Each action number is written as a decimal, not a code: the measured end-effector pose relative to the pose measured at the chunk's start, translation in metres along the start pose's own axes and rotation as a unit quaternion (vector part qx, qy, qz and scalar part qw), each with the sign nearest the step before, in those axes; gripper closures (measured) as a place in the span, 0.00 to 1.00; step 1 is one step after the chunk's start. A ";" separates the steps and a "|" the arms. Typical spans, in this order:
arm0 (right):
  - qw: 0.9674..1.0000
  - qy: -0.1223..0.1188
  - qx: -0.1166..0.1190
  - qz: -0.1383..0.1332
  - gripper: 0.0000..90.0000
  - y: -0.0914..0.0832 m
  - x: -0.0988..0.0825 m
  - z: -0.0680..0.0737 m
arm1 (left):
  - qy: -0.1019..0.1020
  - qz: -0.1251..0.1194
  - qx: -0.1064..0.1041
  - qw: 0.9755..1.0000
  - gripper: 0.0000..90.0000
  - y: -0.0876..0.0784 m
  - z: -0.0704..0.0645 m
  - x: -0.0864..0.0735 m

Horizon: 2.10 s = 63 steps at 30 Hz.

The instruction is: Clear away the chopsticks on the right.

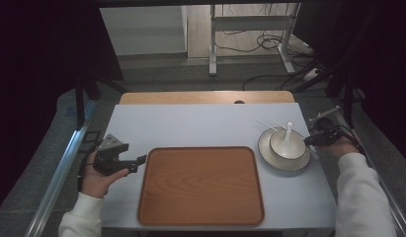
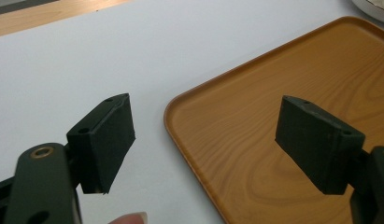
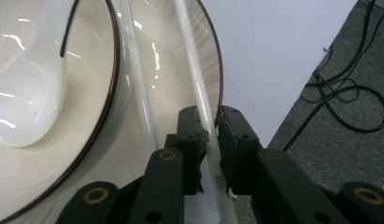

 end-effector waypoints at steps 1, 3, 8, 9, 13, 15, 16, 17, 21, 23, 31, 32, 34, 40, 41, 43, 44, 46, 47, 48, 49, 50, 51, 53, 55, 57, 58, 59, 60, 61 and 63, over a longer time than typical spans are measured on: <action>1.000 -0.002 -0.001 0.000 0.91 -0.001 0.000 0.000 | 0.000 -0.001 0.000 1.000 0.22 0.000 0.000 0.000; 1.000 -0.005 -0.003 0.000 0.93 -0.002 0.002 0.000 | -0.001 -0.001 0.001 1.000 0.22 0.000 0.000 0.000; 1.000 -0.004 -0.002 0.001 0.94 -0.002 0.002 0.000 | -0.001 -0.002 0.001 1.000 0.22 -0.001 0.000 0.000; 1.000 -0.001 -0.001 0.001 0.94 -0.002 0.002 0.000 | -0.001 -0.002 0.001 1.000 0.22 -0.001 0.000 0.000; 1.000 0.000 -0.002 0.004 0.94 -0.002 0.002 0.000 | -0.001 -0.003 0.001 1.000 0.22 -0.002 0.001 0.000; 1.000 0.000 -0.002 0.005 0.94 -0.002 0.002 0.000 | -0.001 -0.004 0.002 1.000 0.22 -0.002 0.001 0.000; 1.000 -0.001 -0.003 0.006 0.94 -0.002 0.003 0.000 | -0.001 -0.004 0.002 1.000 0.22 -0.002 0.001 0.000; 1.000 -0.001 -0.004 0.008 0.94 -0.002 0.003 0.000 | -0.001 -0.004 0.002 1.000 0.22 -0.002 0.001 0.000; 1.000 -0.004 -0.007 0.010 0.95 -0.003 0.003 0.000 | -0.002 -0.006 0.003 1.000 0.22 -0.003 0.002 0.000; 1.000 -0.003 -0.010 0.009 0.95 -0.005 0.004 0.000 | -0.002 -0.006 0.003 1.000 0.22 -0.003 0.003 0.000; 1.000 0.005 -0.011 -0.003 0.95 -0.018 0.002 -0.004 | -0.004 -0.007 0.004 1.000 0.22 -0.004 0.004 0.000; 1.000 0.005 -0.011 -0.003 0.95 -0.018 0.002 -0.004 | -0.004 -0.008 0.004 1.000 0.22 -0.004 0.004 0.000; 1.000 0.007 -0.012 -0.010 0.95 -0.024 0.002 -0.005 | -0.004 -0.007 0.004 1.000 0.22 -0.004 0.003 0.000; 0.999 0.009 -0.023 -0.034 0.95 -0.046 0.004 -0.005 | -0.005 -0.005 0.004 1.000 0.22 -0.003 0.004 -0.001; 0.999 0.008 -0.026 -0.037 0.95 -0.050 0.004 -0.005 | -0.005 -0.005 0.003 1.000 0.22 -0.003 0.003 -0.001; 0.999 0.008 -0.027 -0.045 0.95 -0.059 0.005 -0.003 | -0.003 -0.005 0.003 1.000 0.22 -0.003 0.003 0.000; 0.998 0.009 -0.025 -0.051 0.95 -0.063 0.005 -0.002 | -0.004 -0.006 0.002 1.000 0.22 -0.003 0.003 0.000; 0.998 0.008 -0.019 -0.058 0.95 -0.070 0.005 0.002 | -0.004 -0.006 0.002 1.000 0.22 -0.003 0.003 0.000; 0.998 0.006 -0.021 -0.061 0.95 -0.073 0.005 0.003 | -0.004 -0.006 0.002 1.000 0.22 -0.003 0.003 0.000; 0.998 0.005 -0.017 -0.065 0.95 -0.076 0.005 0.006 | -0.004 -0.006 0.001 1.000 0.22 -0.003 0.003 0.000; 0.998 0.003 -0.017 -0.068 0.95 -0.078 0.006 0.008 | -0.004 -0.006 0.001 1.000 0.22 -0.003 0.002 0.000; 0.997 -0.003 -0.011 -0.075 0.95 -0.083 0.007 0.015 | -0.004 -0.005 0.001 1.000 0.22 -0.003 0.002 0.000; 0.997 -0.003 -0.011 -0.075 0.95 -0.083 0.007 0.015 | -0.004 -0.005 0.000 1.000 0.22 -0.003 0.002 0.000; 0.997 -0.011 -0.006 -0.078 0.95 -0.087 0.009 0.023 | -0.004 -0.005 -0.001 1.000 0.22 -0.003 0.002 0.000; 0.997 -0.020 -0.002 -0.079 0.95 -0.089 0.011 0.033 | -0.004 -0.006 -0.002 1.000 0.22 -0.003 0.001 0.000; 0.997 -0.031 0.002 -0.075 0.95 -0.089 0.013 0.045 | -0.003 -0.007 -0.003 1.000 0.22 -0.003 0.001 0.001; 0.997 -0.038 0.001 -0.073 0.95 -0.089 0.013 0.051 | -0.003 -0.007 -0.004 1.000 0.22 -0.003 0.001 0.001; 0.997 -0.042 0.002 -0.069 0.95 -0.088 0.014 0.058 | -0.003 -0.008 -0.004 1.000 0.22 -0.004 0.000 0.001; 0.997 -0.047 0.002 -0.067 0.95 -0.088 0.014 0.065 | -0.002 -0.008 -0.005 1.000 0.22 -0.004 0.000 0.001; 0.997 -0.051 0.003 -0.065 0.95 -0.088 0.014 0.071 | -0.002 -0.010 -0.005 1.000 0.22 -0.004 0.000 0.001; 0.997 -0.058 0.002 -0.058 0.95 -0.087 0.013 0.083 | 0.000 -0.011 -0.007 1.000 0.22 -0.005 0.000 0.002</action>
Point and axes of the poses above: each handheld gripper's, and its own axes: y roughly forward along the jaws, x roughly out of its top, z roughly to its left, the point moved 5 cm from there along y, roughly forward along the jaws, and after that the axes turned 6 degrees about z, right-handed, at the moved point
